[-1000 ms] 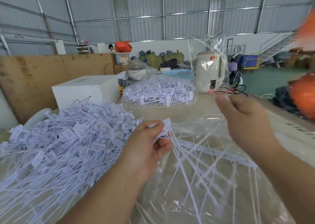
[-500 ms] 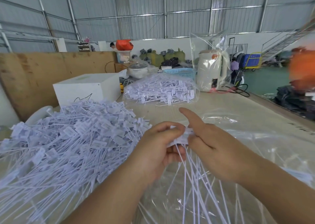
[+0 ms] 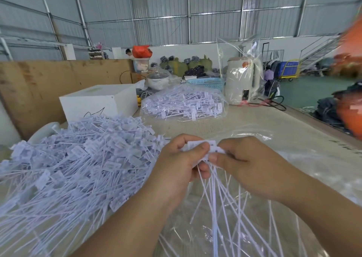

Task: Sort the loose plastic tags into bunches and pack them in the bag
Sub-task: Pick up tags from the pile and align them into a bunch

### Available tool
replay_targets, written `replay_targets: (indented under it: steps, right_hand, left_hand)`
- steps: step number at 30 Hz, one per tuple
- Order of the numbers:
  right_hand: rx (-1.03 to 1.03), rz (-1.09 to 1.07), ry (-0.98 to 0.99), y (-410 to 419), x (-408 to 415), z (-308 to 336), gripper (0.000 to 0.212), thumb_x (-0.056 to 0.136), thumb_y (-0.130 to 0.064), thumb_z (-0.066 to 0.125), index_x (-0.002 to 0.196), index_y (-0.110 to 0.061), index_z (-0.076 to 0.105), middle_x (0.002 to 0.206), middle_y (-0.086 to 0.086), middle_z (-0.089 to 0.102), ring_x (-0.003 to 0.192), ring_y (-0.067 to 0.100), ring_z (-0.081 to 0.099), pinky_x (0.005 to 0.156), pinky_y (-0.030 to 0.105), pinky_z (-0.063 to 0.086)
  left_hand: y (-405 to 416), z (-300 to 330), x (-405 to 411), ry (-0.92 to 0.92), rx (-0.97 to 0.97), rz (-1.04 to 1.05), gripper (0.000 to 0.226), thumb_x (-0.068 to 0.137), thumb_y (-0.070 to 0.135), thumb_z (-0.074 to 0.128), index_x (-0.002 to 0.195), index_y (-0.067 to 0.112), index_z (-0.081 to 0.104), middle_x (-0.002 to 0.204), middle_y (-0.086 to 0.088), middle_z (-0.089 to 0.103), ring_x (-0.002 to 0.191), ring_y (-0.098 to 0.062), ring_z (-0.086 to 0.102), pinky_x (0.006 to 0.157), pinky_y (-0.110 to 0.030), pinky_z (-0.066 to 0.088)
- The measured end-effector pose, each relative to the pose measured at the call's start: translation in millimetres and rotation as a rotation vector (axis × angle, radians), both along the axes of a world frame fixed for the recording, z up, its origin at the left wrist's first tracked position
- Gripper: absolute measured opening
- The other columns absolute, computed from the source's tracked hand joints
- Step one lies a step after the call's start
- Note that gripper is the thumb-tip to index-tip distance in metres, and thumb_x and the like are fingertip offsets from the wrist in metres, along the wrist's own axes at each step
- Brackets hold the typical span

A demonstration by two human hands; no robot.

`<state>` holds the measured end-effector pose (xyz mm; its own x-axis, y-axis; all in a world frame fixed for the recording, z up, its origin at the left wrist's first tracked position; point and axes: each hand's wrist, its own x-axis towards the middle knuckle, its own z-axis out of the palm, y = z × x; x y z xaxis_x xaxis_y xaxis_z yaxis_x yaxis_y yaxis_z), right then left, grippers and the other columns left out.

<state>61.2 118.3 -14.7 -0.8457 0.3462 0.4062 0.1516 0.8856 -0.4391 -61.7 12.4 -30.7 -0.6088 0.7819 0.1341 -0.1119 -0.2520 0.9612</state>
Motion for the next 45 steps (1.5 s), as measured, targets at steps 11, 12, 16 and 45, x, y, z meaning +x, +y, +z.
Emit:
replay_targets:
  steps: [11,12,16,45]
  right_hand:
    - [0.029,-0.023,0.191,-8.7,-2.1,0.8,0.069,0.085,-0.066,0.03,0.143,-0.029,0.03,0.067,-0.013,0.055,0.064,-0.001,0.054,0.057,0.017,0.038]
    - [0.054,-0.015,0.1,-9.1,-3.3,-3.8,0.076,0.084,-0.068,0.029,0.15,-0.032,0.016,0.072,-0.014,0.054,0.069,-0.002,0.053,0.059,0.018,0.038]
    - [0.142,-0.009,-0.081,-10.2,-4.1,-10.6,0.094,0.08,-0.074,0.037,0.145,-0.044,-0.024,0.127,-0.018,0.036,0.084,-0.002,0.05,0.067,0.017,0.039]
    - [-0.039,-0.012,-0.053,5.1,7.0,0.4,0.046,0.094,-0.048,0.047,0.06,-0.018,0.038,0.051,-0.006,0.04,0.047,0.008,0.036,0.05,0.025,0.03]
  left_hand:
    - [-5.7,2.2,-3.1,-0.035,-0.044,-0.003,0.011,0.089,0.007,0.067,0.083,0.016,0.067,0.064,-0.003,0.064,0.047,-0.013,0.055,0.049,-0.025,0.05]
    - [-5.4,1.5,-1.6,-0.024,-0.056,-0.031,0.013,0.088,0.005,0.067,0.082,0.017,0.067,0.066,-0.004,0.065,0.051,-0.014,0.058,0.051,-0.025,0.051]
    - [-5.1,2.6,-0.9,0.023,-0.097,-0.042,0.014,0.085,0.005,0.067,0.085,0.02,0.068,0.073,-0.008,0.068,0.057,-0.016,0.061,0.051,-0.023,0.048]
    - [-5.5,0.0,-4.4,0.236,-0.025,0.059,0.018,0.072,0.015,0.084,0.083,0.021,0.072,0.06,-0.01,0.065,0.041,-0.019,0.056,0.042,-0.022,0.044]
